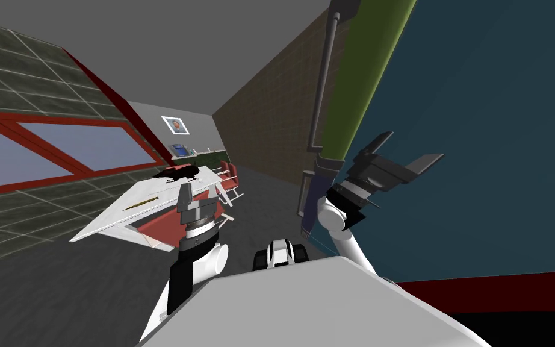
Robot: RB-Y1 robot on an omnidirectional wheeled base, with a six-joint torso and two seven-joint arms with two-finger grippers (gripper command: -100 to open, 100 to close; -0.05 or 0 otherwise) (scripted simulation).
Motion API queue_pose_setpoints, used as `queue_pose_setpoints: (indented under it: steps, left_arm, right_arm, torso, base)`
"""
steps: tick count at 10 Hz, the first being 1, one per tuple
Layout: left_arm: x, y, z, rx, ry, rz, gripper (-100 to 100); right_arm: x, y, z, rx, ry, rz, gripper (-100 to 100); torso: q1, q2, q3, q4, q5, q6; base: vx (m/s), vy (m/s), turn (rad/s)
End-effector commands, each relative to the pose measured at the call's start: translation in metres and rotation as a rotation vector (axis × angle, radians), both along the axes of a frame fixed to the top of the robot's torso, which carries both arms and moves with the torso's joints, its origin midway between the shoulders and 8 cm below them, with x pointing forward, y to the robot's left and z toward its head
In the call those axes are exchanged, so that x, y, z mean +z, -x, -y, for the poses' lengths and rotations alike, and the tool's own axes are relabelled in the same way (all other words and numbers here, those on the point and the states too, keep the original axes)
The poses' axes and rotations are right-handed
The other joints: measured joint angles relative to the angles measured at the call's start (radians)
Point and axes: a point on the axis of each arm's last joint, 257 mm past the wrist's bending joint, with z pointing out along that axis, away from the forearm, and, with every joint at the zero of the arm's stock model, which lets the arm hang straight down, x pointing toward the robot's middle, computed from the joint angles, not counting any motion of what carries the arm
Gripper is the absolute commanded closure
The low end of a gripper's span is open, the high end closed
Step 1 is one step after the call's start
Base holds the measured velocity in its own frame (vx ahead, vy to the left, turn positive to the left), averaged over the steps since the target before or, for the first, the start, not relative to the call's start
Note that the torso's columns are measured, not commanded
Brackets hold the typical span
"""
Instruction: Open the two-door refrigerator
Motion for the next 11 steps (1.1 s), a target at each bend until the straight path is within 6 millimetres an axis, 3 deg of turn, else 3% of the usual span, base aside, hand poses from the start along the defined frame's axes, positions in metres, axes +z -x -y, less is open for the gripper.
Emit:
queue_pose_setpoints:
  steps: [1,11]
  left_arm:
    - [0.000,0.000,0.000,0.000,0.000,0.000,0]
    - [0.000,0.000,0.000,0.000,0.000,0.000,0]
  right_arm:
    - [-0.003,-0.006,0.009,0.066,-0.059,0.027,-100]
    - [-0.023,-0.049,0.026,0.360,-0.334,0.143,-100]
  torso:
    - [0.000,0.000,0.000,0.000,0.000,-0.001]
    - [-0.005,-0.004,-0.004,-0.002,-0.002,-0.001]
  base:
    - [0.039,-0.050,0.127]
    - [0.035,-0.060,0.189]
